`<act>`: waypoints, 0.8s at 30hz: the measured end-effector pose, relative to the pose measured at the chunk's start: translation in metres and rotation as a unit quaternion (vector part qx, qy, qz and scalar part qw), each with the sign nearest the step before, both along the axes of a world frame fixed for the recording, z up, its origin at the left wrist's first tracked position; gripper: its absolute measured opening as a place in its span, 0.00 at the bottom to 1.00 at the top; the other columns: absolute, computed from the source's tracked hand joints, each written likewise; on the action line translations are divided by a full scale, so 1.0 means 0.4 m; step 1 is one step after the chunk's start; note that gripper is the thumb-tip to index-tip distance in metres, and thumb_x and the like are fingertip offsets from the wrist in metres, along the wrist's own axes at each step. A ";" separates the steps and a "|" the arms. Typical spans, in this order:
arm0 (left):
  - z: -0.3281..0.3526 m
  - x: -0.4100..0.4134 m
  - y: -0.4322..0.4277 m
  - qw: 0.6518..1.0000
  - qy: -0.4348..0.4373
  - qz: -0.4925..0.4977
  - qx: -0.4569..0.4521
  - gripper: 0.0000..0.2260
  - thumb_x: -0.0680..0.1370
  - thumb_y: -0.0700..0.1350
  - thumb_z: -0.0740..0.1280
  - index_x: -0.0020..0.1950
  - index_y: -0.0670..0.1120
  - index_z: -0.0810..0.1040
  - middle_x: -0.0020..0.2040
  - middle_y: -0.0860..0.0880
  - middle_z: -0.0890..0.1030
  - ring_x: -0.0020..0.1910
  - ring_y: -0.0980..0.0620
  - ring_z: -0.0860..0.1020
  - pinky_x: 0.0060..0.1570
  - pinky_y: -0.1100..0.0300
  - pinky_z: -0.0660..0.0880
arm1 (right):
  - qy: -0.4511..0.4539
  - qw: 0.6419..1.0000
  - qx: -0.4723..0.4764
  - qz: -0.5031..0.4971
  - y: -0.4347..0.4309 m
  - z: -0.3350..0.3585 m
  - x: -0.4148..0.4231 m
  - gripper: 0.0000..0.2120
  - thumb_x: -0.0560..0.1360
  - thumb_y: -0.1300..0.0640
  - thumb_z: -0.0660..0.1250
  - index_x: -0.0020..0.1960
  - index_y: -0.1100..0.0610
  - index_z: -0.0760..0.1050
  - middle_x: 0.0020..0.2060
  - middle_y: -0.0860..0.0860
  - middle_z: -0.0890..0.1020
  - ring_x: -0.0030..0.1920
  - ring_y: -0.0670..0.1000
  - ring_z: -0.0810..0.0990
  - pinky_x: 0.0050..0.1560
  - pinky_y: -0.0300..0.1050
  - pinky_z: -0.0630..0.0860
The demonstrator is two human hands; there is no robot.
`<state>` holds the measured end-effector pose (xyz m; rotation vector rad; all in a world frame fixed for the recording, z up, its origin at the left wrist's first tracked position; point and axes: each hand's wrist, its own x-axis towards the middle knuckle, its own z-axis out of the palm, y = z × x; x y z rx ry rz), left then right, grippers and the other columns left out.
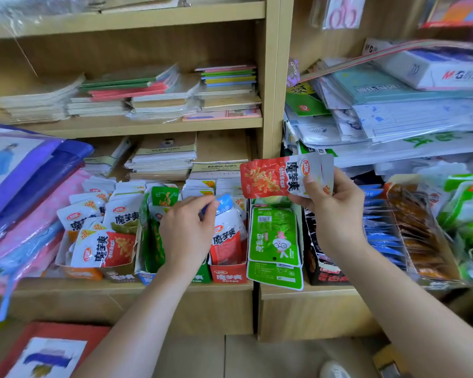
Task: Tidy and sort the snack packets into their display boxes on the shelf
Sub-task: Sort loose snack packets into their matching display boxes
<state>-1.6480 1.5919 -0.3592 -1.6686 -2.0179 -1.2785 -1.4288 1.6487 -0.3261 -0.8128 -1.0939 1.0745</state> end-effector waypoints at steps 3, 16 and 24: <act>0.006 -0.009 0.016 0.996 -0.057 0.019 0.061 0.06 0.79 0.47 0.70 0.49 0.49 0.87 0.33 0.53 0.82 0.32 0.50 0.78 0.30 0.53 0.75 | -0.001 1.000 0.007 -0.011 0.005 0.003 0.010 0.06 0.80 0.66 0.66 0.55 0.65 0.80 0.40 0.51 0.83 0.41 0.51 0.83 0.44 0.50 0.83; 0.034 -0.137 -0.069 0.953 -0.244 0.034 0.175 0.08 0.80 0.46 0.70 0.54 0.44 0.85 0.41 0.52 0.84 0.38 0.54 0.81 0.40 0.64 0.75 | -0.210 0.966 0.093 0.121 -0.012 -0.001 -0.007 0.07 0.78 0.66 0.69 0.53 0.58 0.82 0.46 0.55 0.85 0.42 0.51 0.84 0.44 0.51 0.84; 0.040 -0.188 -0.146 0.958 -0.229 0.044 0.170 0.08 0.80 0.47 0.69 0.54 0.46 0.85 0.42 0.55 0.83 0.39 0.63 0.80 0.41 0.66 0.75 | -0.503 0.807 0.285 0.121 0.007 -0.053 -0.118 0.12 0.76 0.67 0.70 0.58 0.58 0.83 0.50 0.54 0.84 0.51 0.55 0.82 0.53 0.48 0.78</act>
